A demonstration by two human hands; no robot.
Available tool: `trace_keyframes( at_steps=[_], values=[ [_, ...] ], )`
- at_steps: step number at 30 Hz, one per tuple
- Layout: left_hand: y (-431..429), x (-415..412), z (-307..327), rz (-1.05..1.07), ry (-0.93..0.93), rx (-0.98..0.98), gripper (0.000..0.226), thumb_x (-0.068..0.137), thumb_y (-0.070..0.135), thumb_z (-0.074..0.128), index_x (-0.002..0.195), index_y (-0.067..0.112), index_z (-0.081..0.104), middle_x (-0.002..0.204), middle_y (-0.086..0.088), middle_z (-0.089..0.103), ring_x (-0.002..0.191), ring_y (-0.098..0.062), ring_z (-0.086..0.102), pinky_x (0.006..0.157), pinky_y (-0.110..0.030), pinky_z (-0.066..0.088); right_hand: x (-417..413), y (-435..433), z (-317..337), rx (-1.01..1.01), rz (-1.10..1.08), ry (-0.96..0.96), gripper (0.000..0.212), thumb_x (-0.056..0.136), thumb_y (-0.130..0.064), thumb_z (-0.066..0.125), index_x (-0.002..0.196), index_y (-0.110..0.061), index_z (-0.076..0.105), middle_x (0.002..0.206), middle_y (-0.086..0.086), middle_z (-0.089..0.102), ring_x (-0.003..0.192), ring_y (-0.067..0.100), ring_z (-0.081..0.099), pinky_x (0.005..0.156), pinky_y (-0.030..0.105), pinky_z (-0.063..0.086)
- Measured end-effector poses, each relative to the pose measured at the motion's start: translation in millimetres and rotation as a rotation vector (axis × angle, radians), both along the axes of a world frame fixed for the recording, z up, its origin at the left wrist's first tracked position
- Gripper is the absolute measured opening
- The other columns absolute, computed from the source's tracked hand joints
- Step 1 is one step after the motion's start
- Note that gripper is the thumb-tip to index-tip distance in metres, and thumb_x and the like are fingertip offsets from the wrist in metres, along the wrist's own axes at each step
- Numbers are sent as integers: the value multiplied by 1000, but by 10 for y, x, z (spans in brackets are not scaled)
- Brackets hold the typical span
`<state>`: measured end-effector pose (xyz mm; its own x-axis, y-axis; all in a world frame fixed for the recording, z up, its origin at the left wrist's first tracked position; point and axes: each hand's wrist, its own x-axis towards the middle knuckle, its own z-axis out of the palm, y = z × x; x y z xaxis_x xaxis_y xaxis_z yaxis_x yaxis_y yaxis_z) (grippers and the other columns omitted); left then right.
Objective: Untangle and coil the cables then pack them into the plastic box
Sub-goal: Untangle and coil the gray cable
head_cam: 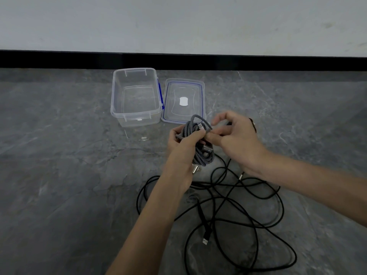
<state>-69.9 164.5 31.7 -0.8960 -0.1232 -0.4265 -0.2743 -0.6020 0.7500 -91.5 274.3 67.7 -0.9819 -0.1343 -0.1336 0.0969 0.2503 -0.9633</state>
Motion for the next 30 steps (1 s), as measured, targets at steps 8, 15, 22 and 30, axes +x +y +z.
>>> trace_keyframes(
  at_steps=[8, 15, 22, 30],
  values=[
    [-22, 54, -120, 15, 83, -328, 27, 86, 15, 72, 106, 20, 54, 96, -3, 68, 78, -10, 65, 65, -24, 56, -155, -36, 98, 115, 119, -344, 25, 87, -21, 70, 102, -2, 70, 88, 7, 69, 77, 11, 63, 73, 20, 55],
    [-27, 154, -210, -75, 152, -426, 31, 84, 12, 74, 102, 24, 52, 95, 1, 65, 67, 4, 62, 59, -12, 50, -178, 17, 6, 209, 116, -448, 27, 84, -12, 72, 107, 2, 70, 83, 9, 63, 71, 14, 53, 68, 22, 48],
    [-17, 161, -253, -161, 91, -401, 32, 84, 17, 75, 105, 27, 53, 100, -1, 68, 82, -10, 66, 66, -20, 54, -160, 69, -68, 272, 30, -323, 17, 80, -2, 73, 94, 6, 73, 94, 18, 72, 63, 6, 58, 41, 7, 40],
    [4, 70, -230, -109, 37, -310, 37, 79, 11, 77, 109, 21, 57, 95, 0, 70, 82, -10, 68, 71, -25, 54, -173, 71, -174, 408, -27, -16, 19, 90, -13, 66, 72, -10, 71, 78, 11, 70, 73, 13, 61, 71, 28, 53]
  ],
)
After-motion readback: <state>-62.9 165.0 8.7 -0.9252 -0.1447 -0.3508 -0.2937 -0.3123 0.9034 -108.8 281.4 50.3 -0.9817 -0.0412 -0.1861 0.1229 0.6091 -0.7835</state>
